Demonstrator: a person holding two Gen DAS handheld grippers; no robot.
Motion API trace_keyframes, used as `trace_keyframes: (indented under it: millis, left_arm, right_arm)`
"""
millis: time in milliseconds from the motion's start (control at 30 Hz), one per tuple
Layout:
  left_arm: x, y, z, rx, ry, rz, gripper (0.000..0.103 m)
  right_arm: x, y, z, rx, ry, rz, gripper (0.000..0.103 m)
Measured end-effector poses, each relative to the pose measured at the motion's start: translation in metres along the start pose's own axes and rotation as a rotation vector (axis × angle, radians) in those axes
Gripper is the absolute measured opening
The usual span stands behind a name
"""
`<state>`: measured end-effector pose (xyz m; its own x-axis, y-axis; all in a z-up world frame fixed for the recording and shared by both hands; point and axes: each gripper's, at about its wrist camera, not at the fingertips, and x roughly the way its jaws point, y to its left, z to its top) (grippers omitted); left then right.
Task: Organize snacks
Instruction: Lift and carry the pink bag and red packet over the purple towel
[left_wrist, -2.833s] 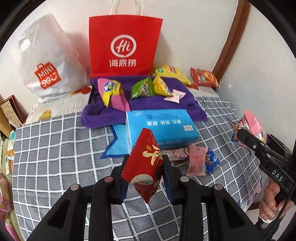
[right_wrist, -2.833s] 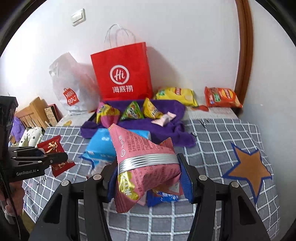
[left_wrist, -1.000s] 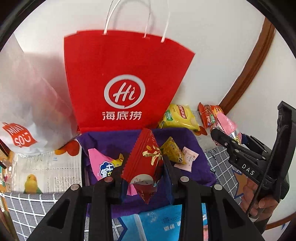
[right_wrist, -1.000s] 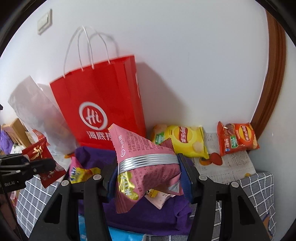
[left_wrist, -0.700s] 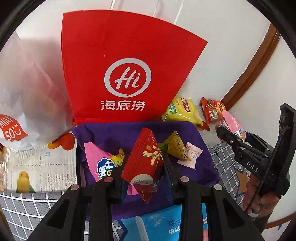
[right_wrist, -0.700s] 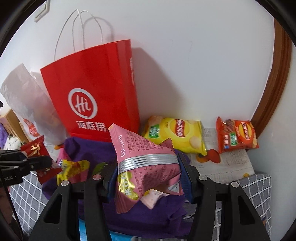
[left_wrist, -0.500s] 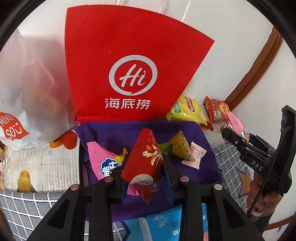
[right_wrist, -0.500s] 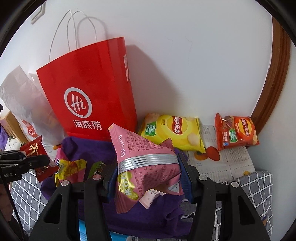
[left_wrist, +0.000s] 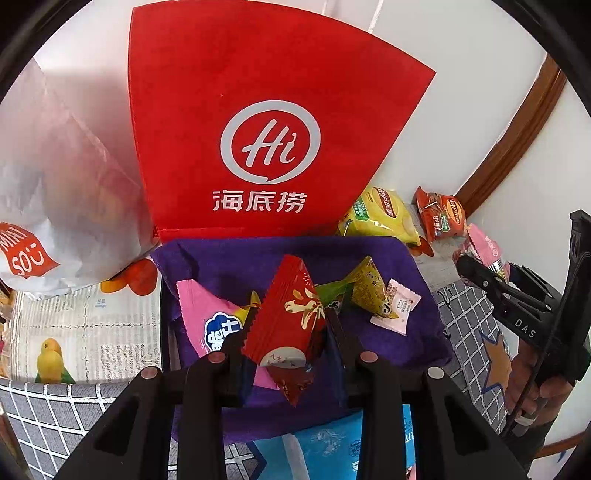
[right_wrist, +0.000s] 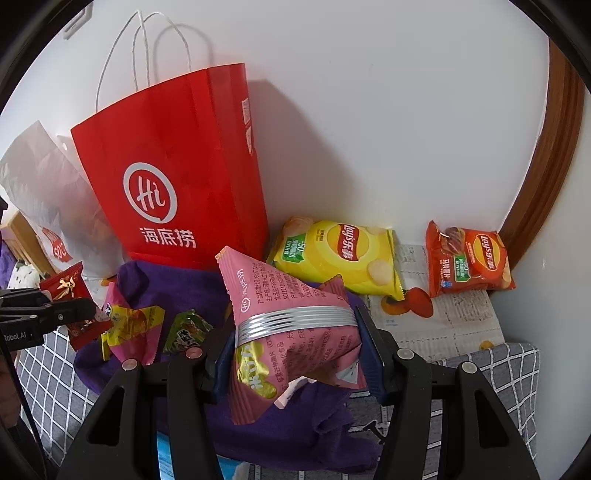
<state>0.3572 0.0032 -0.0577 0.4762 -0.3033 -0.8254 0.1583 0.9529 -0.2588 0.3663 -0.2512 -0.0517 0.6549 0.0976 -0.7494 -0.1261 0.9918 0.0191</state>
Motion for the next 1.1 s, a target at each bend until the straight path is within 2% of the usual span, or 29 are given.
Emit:
trace_keyframes:
  millis: [400,667,833,1100]
  left_arm:
    - [0.011,0.006,-0.001,-0.013,0.033,0.02,0.031]
    - [0.027,0.0,-0.005,0.022,0.09,0.061,0.031]
    - [0.029,-0.001,-0.006,0.034,0.095,0.07,0.031]
    - [0.036,-0.002,-0.007,0.036,0.114,0.087,0.031]
  right_arm:
    - [0.016,0.001,-0.005,-0.016,0.073,0.026,0.056]
    - [0.043,0.025,-0.015,-0.042,0.166,0.109,0.056]
    - [0.056,0.037,-0.021,-0.089,0.206,0.055,0.056]
    - [0.066,0.041,-0.025,-0.121,0.246,0.032,0.057]
